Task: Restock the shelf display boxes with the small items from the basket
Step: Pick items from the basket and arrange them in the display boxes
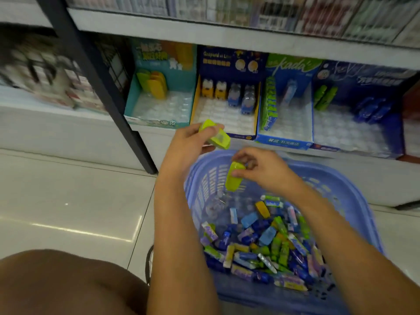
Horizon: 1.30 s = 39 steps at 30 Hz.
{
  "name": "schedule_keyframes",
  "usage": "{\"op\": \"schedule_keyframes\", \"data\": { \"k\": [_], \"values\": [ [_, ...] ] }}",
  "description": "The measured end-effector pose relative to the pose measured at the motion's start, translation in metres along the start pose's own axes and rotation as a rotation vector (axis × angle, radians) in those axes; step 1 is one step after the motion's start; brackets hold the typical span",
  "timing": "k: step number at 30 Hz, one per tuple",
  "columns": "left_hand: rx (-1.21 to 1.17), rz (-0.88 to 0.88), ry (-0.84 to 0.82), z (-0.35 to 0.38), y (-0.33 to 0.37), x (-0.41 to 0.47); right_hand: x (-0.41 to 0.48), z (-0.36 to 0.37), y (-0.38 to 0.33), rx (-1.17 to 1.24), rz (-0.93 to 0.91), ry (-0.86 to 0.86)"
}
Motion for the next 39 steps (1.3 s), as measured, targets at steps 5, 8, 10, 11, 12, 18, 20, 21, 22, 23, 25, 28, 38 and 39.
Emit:
{"op": "schedule_keyframes", "data": {
  "k": [5, 8, 10, 11, 12, 18, 20, 21, 22, 23, 25, 28, 38, 39],
  "values": [
    [-0.464, 0.119, 0.318, -0.044, 0.020, -0.015, 0.053, -0.026, -0.074, 0.014, -0.195, 0.270],
    [-0.706, 0.115, 0.312, -0.057, 0.014, -0.010, 0.104, -0.020, -0.101, -0.132, -0.290, 0.325],
    [-0.766, 0.112, 0.304, -0.062, 0.011, -0.006, 0.141, -0.013, -0.110, -0.226, -0.311, 0.340],
    [-0.782, 0.101, 0.308, -0.063, 0.009, -0.004, 0.158, -0.009, -0.112, -0.285, -0.318, 0.340],
    [-0.803, 0.090, 0.310, -0.065, 0.007, -0.002, 0.175, -0.005, -0.113, -0.347, -0.322, 0.330],
    [-0.943, 0.035, 0.245, -0.071, 0.001, 0.007, 0.226, 0.020, -0.096, -0.498, -0.323, 0.236],
    [-0.912, 0.020, 0.260, -0.071, -0.001, 0.009, 0.231, 0.025, -0.088, -0.534, -0.332, 0.215],
    [-0.898, 0.019, 0.266, -0.070, -0.002, 0.010, 0.233, 0.025, -0.085, -0.560, -0.325, 0.220],
    [-0.886, 0.019, 0.269, -0.070, -0.003, 0.011, 0.235, 0.024, -0.085, -0.585, -0.325, 0.223],
    [-0.881, 0.017, 0.269, -0.068, -0.004, 0.012, 0.237, 0.023, -0.085, -0.618, -0.333, 0.221],
    [-0.888, 0.001, 0.272, -0.066, -0.005, 0.013, 0.239, 0.024, -0.086, -0.684, -0.336, 0.173],
    [-0.863, -0.007, 0.274, -0.065, -0.005, 0.015, 0.241, 0.028, -0.086, -0.680, -0.331, 0.158],
    [-0.642, 0.073, 0.352, -0.067, 0.002, 0.010, 0.228, 0.037, -0.083, -1.002, -0.215, 0.167],
    [-0.641, 0.070, 0.359, -0.068, 0.003, 0.009, 0.221, 0.038, -0.087, -0.958, -0.189, 0.163]
  ]
}}
Point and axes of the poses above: each hand's wrist, its own x-axis towards the middle knuckle, its own z-axis out of the palm, y = z × x, the point moved 3 cm from there along x, towards the middle knuckle, and after that the axes turned 8 degrees about -z, right-handed, at the moved point
